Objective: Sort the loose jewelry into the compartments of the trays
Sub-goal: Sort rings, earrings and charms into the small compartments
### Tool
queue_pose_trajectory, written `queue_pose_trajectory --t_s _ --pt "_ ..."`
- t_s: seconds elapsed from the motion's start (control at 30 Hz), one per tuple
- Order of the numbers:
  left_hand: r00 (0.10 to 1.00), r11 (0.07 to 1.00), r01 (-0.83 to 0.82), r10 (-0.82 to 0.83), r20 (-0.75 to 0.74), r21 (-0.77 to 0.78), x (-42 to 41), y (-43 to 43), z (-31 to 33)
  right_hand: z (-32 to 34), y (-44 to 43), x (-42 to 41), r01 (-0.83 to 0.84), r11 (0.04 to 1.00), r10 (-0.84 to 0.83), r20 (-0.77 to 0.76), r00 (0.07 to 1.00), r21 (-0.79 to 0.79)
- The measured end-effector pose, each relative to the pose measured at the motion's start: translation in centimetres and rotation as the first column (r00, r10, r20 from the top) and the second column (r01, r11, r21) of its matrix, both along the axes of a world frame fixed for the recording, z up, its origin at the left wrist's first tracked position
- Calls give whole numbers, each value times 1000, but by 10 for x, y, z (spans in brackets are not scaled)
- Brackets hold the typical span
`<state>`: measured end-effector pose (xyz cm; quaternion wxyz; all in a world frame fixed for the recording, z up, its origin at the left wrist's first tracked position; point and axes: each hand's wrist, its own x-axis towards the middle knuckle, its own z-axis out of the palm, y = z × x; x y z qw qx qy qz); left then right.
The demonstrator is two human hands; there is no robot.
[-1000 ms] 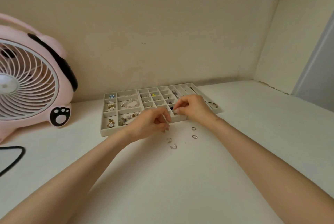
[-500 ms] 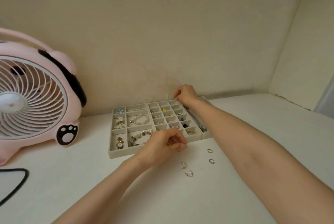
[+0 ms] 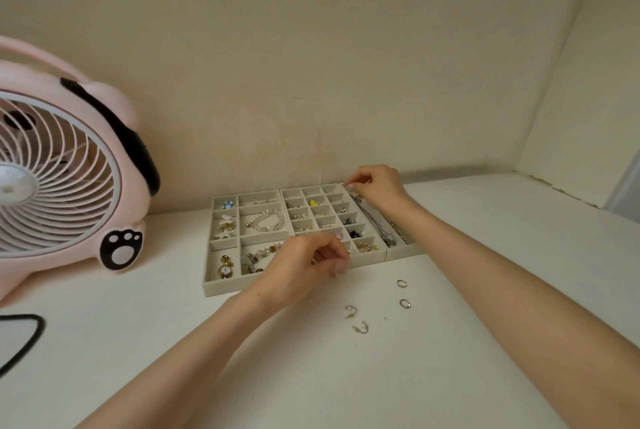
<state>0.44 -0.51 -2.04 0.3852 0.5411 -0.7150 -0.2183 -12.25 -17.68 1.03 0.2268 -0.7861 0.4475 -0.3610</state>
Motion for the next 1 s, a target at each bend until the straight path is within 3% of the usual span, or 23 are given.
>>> queue_pose_trajectory --t_s 0.07,0.27,0.53,0.8,1.0 --pt "999 1000 -27 26 -17 -14 3 -3 4 -1 23 -14 -39 999 38 68 997 10" --pt "986 988 -131 139 93 -84 13 -40 24 -7 80 -49 -59 998 58 76 995 15" --pt "912 918 -390 395 109 -69 28 -141 30 -39 93 -61 -72 996 65 148 987 45" --pt "859 889 -458 438 264 17 21 -183 27 -48 92 -57 -91 996 92 81 992 -17" --pt "858 885 -463 432 279 54 27 -186 23 -48 89 -60 -93 995 94 73 993 -23"
